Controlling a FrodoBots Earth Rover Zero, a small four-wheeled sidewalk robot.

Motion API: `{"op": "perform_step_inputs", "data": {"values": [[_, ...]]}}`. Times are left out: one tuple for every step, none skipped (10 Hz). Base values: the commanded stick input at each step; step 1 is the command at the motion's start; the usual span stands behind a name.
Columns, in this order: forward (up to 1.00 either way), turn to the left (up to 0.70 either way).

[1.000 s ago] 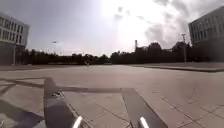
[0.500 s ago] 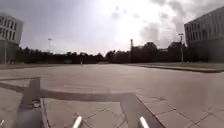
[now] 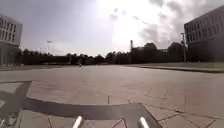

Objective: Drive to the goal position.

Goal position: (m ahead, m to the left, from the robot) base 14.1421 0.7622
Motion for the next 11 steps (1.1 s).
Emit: {"op": "perform_step_inputs", "data": {"values": [[1.0, 0.31], [1.0, 0.04], [1.0, -0.01], [0.99, -0.01], [0.96, -0.01], [0.94, -0.01], [0.93, -0.01], [0.95, -0.01], [0.99, -0.01], [1.0, -0.01], [1.0, 0.17]]}}
